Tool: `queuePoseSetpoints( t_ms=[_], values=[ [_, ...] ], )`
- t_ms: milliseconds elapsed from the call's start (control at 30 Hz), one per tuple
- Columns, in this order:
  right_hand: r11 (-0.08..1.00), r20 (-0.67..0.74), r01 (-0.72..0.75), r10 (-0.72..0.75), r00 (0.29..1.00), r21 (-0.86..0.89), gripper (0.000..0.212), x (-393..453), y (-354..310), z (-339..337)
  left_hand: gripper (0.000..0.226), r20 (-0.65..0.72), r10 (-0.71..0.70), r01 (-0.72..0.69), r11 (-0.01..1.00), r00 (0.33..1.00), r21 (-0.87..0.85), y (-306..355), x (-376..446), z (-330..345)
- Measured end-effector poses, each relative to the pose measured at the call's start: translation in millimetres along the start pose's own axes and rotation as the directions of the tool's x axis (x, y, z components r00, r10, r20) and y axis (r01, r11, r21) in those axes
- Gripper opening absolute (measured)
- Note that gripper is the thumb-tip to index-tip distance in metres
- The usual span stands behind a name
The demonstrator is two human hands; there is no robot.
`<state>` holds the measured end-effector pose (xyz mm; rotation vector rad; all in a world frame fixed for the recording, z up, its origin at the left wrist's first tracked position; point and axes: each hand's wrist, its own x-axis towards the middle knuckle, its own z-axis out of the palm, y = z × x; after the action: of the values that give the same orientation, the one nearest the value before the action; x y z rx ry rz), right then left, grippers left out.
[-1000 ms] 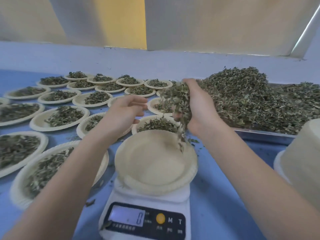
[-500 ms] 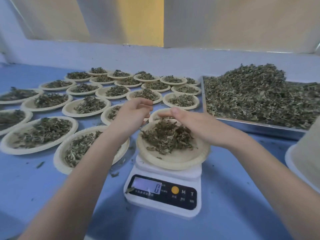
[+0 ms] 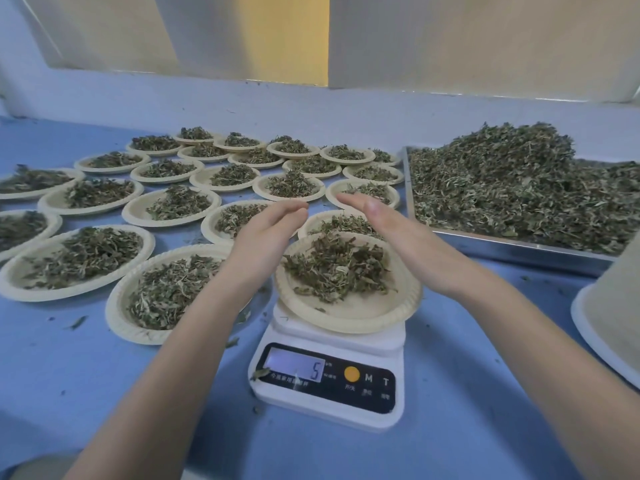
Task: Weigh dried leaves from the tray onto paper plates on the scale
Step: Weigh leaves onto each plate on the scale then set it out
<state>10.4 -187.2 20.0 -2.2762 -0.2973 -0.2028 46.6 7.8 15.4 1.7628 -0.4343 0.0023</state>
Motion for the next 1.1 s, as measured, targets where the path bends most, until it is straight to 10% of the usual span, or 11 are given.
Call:
queuePoseSetpoints(
  t_ms=[200, 400, 600, 1100],
  values=[
    [0.992, 0.021, -0.126, 0.126, 0.992, 0.018, 0.030, 22, 6, 3, 0.025, 0.037, 0.001, -0.001, 1.000, 0.999, 0.009, 0, 3, 0],
    [0.998, -0.188, -0.060, 0.053, 0.981, -0.034, 0.057, -15, -6, -23, 0.020, 0.047, -0.007, 0.007, 1.000, 0.999, 0.005, -4, 10, 4],
    [0.788, -0.463, -0.551, 0.394, 0.794, -0.275, 0.047, 36, 67, -79, 0.034, 0.075, -0.016, 0.012, 0.999, 0.997, 0.053, -4, 27, 5],
    [0.597, -0.039, -0.527, 0.639, 0.768, -0.605, 0.032, 75, 106, -90, 0.025, 0.123, -0.029, 0.025, 0.999, 0.992, 0.036, -7, 64, 20]
  ],
)
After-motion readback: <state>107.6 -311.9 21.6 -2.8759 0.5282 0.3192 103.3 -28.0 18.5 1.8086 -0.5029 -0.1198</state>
